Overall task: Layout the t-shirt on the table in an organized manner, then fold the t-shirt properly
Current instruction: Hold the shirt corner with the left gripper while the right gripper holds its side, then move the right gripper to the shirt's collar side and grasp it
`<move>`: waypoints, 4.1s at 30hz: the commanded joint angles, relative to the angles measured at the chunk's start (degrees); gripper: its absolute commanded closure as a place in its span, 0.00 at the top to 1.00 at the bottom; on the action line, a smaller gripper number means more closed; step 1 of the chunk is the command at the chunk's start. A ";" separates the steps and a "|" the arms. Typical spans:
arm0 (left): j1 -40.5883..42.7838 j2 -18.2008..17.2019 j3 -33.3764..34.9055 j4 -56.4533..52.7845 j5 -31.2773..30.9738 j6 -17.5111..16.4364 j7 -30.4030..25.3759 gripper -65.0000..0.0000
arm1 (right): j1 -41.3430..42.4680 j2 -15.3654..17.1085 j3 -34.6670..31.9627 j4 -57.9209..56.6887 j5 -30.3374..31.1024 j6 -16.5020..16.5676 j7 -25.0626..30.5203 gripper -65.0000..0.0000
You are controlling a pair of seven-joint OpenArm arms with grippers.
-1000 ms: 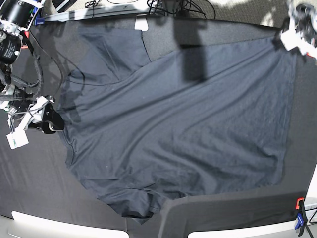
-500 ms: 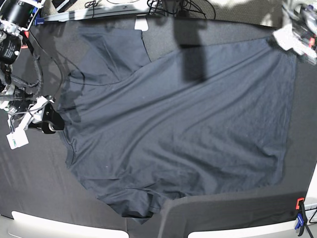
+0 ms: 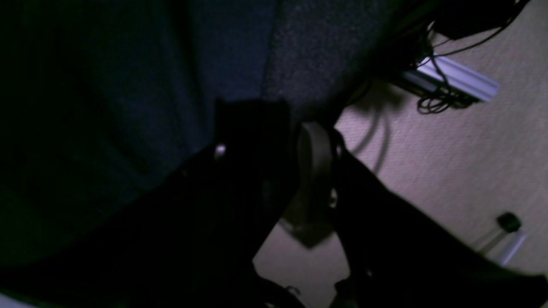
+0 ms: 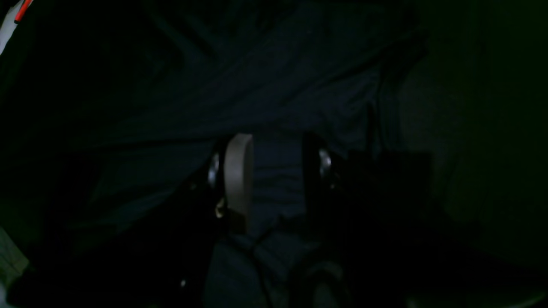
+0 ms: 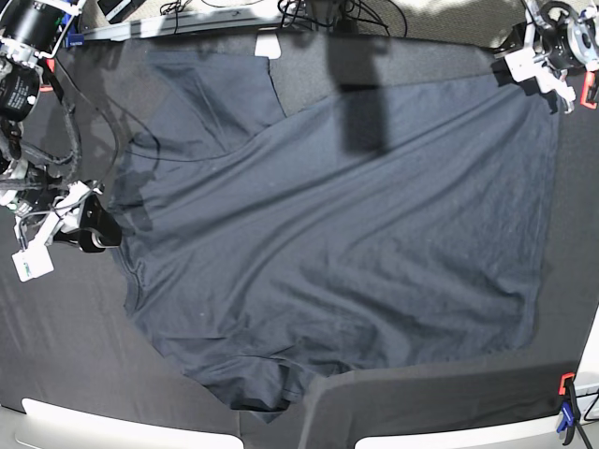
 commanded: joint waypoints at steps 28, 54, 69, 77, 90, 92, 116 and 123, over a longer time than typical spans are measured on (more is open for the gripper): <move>-0.61 -3.82 -0.07 1.99 -0.74 -0.79 6.45 0.28 | 0.81 0.96 0.48 0.94 1.36 0.32 0.70 0.29; -0.61 -4.15 -0.07 -3.21 1.84 16.76 9.49 0.22 | 0.81 0.96 0.48 0.94 1.40 0.32 0.70 0.29; -0.63 -4.02 -0.07 -3.23 3.02 16.76 3.37 0.00 | -2.21 1.57 -1.79 4.61 1.79 0.32 0.68 0.29; -0.66 -4.07 -0.07 -3.23 3.02 16.76 2.82 0.00 | -10.93 4.33 -6.97 22.45 -3.76 0.32 0.68 0.29; -0.66 -3.89 -0.07 -3.23 3.02 16.76 2.82 0.00 | -30.60 11.91 -7.08 30.49 -35.12 0.32 19.98 0.29; -0.70 -3.76 -0.07 -3.23 3.04 16.79 2.84 0.00 | -30.58 11.91 -7.89 30.49 -39.45 0.32 23.28 0.29; -0.96 -3.74 -0.07 -3.21 3.04 16.79 2.97 0.00 | -30.27 16.04 -34.91 21.49 -77.05 0.32 32.02 0.29; -0.96 -3.76 -0.07 -3.23 3.04 16.79 2.99 0.00 | -30.27 16.83 -35.19 14.10 -89.11 -1.18 44.98 0.29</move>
